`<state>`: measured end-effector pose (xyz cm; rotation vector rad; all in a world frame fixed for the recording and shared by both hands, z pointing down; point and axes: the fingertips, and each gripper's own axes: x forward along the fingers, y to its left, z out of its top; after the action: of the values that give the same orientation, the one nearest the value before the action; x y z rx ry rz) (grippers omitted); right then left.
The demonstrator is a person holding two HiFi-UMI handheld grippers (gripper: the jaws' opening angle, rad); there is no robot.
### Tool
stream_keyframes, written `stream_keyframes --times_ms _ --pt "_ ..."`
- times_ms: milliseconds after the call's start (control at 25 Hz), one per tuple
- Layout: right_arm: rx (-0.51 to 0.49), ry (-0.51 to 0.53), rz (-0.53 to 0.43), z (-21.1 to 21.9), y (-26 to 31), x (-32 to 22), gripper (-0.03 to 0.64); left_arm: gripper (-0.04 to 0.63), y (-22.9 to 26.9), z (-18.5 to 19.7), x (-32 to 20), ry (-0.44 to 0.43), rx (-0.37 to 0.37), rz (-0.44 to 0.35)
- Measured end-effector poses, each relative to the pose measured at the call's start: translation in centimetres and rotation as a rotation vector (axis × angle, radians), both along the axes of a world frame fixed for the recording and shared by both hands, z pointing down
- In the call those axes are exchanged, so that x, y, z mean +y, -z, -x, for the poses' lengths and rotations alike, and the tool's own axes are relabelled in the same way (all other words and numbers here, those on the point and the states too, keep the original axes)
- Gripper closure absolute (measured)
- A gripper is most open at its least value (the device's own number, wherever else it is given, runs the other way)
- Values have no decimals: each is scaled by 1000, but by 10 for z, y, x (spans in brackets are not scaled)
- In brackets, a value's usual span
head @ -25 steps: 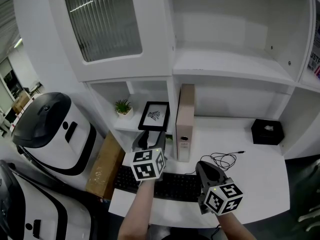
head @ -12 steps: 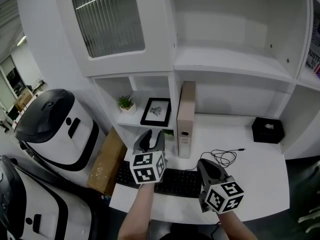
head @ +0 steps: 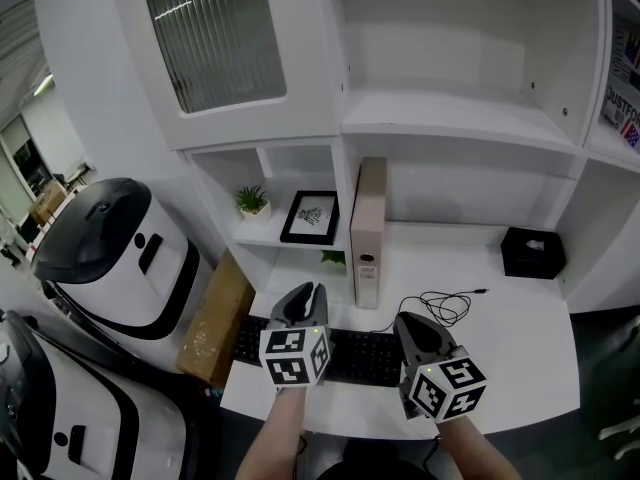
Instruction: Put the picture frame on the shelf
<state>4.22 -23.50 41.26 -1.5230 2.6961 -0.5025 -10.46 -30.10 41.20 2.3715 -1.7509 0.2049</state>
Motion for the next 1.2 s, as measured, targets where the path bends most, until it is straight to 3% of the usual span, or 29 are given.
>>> stream_keyframes --times_ms 120,1200 --pt "10 -4 -4 -2 0 2 615 543 -9 -2 13 -16 -28 12" --pt "67 -53 10 -15 -12 18 617 574 -40 -1 84 -45 62 64"
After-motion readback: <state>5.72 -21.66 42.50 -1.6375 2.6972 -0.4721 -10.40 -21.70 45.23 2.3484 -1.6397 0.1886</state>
